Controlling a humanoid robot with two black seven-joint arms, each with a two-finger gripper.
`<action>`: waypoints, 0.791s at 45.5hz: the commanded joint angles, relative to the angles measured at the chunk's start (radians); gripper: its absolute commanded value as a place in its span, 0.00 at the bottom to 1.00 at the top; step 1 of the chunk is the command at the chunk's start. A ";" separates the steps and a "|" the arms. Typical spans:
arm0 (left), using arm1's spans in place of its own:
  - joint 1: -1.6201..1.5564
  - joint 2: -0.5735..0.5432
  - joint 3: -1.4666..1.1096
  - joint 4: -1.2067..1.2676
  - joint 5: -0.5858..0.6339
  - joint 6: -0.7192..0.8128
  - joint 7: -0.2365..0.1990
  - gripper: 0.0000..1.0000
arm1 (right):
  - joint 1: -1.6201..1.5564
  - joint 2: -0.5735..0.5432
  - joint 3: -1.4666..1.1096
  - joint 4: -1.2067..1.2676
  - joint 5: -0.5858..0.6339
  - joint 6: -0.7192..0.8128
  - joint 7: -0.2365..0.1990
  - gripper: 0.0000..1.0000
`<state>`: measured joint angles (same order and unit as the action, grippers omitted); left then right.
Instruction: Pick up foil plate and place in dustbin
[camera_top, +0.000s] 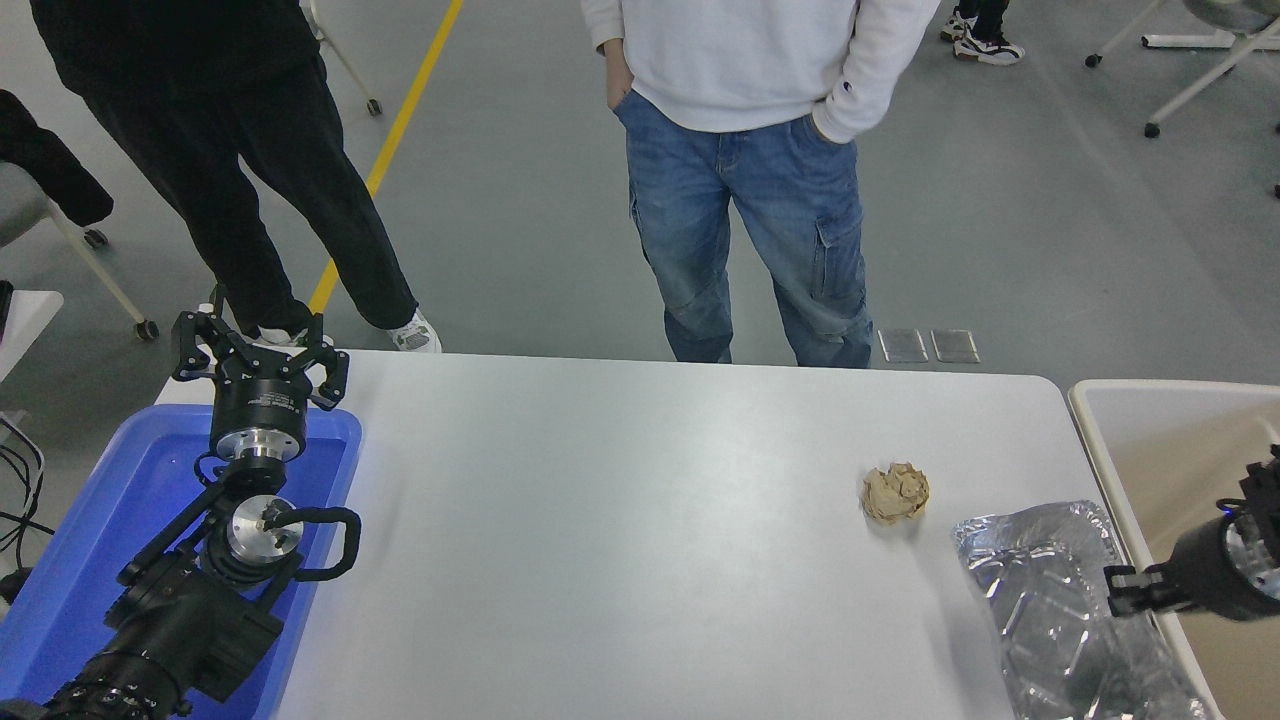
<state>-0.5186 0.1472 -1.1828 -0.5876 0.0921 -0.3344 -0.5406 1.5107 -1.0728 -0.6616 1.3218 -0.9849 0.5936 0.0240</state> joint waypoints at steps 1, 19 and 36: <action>0.000 0.000 0.000 0.000 0.000 0.000 0.001 0.99 | 0.265 -0.116 -0.012 0.037 -0.028 0.192 -0.007 0.00; 0.000 0.000 0.000 0.000 0.000 0.000 -0.001 0.99 | 0.644 -0.111 -0.272 0.085 -0.029 0.192 -0.019 0.00; 0.000 0.000 0.000 0.000 0.000 0.000 -0.001 0.99 | 0.766 -0.096 -0.323 0.045 -0.031 0.192 -0.042 0.00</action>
<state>-0.5185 0.1473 -1.1827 -0.5875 0.0921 -0.3344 -0.5405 2.2079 -1.1673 -0.9601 1.3984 -1.0133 0.7818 0.0021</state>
